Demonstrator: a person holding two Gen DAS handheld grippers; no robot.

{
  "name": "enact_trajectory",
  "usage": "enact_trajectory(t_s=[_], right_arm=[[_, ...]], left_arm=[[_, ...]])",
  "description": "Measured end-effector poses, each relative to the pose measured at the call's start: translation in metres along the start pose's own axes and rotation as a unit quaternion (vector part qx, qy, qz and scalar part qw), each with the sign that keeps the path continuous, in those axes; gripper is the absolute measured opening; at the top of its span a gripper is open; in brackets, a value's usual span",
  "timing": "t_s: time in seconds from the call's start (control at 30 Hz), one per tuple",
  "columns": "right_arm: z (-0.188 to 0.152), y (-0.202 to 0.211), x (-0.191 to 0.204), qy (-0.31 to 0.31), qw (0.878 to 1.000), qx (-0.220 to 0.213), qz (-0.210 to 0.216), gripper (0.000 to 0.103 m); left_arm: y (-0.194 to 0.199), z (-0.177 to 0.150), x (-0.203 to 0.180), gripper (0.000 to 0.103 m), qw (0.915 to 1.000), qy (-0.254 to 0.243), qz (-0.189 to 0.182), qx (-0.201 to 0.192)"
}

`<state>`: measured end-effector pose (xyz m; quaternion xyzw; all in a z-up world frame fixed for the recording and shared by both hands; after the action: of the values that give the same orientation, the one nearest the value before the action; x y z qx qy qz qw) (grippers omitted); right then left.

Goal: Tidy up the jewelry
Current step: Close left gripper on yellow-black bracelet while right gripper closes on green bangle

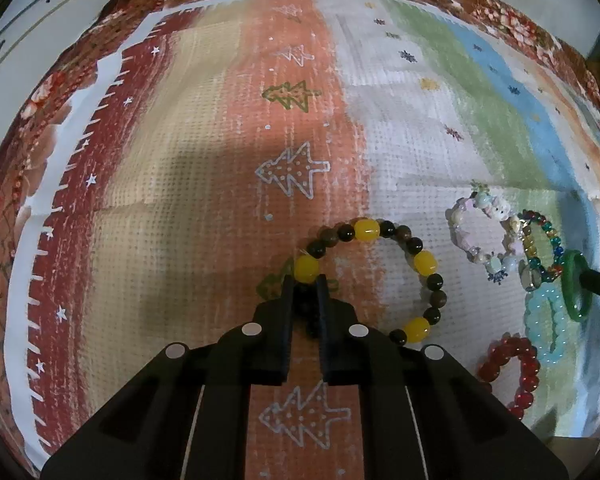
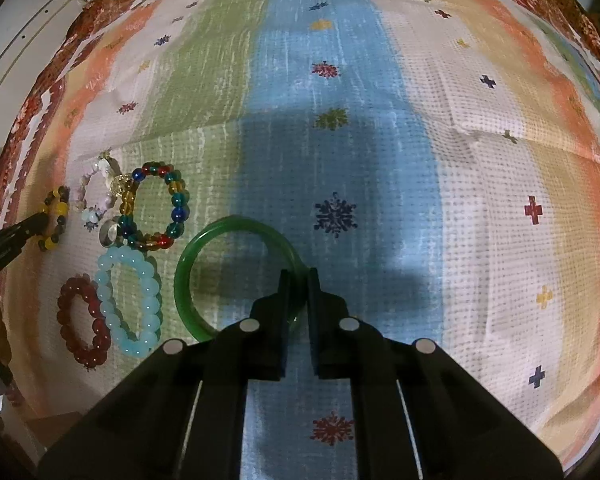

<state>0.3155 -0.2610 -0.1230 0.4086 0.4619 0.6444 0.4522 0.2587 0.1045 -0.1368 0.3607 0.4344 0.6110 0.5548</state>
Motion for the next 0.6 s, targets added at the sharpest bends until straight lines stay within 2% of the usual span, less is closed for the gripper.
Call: enact_trajectory(t_s=[0.43, 0.6], right_arm=[[-0.001, 0.019, 0.000, 0.003, 1.000, -0.014, 0.014, 0.009], [-0.001, 0.027, 0.006, 0.012, 1.000, -0.022, 0.010, 0.009]], left_arm=[[0.032, 0.004, -0.007, 0.010, 0.9987, 0.006, -0.040, -0.030], [0.037, 0.002, -0.015, 0.010, 0.9985, -0.003, -0.041, -0.035]])
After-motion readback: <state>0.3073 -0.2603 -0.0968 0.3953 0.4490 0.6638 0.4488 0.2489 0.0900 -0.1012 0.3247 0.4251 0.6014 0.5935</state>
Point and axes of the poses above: each gripper's, at about its wrist camera, not at the fingertips, and y roughly against the way its jaws point, x to its left, z to its top, the point moved 1 cm from there along -y, roughly the way its jaws point
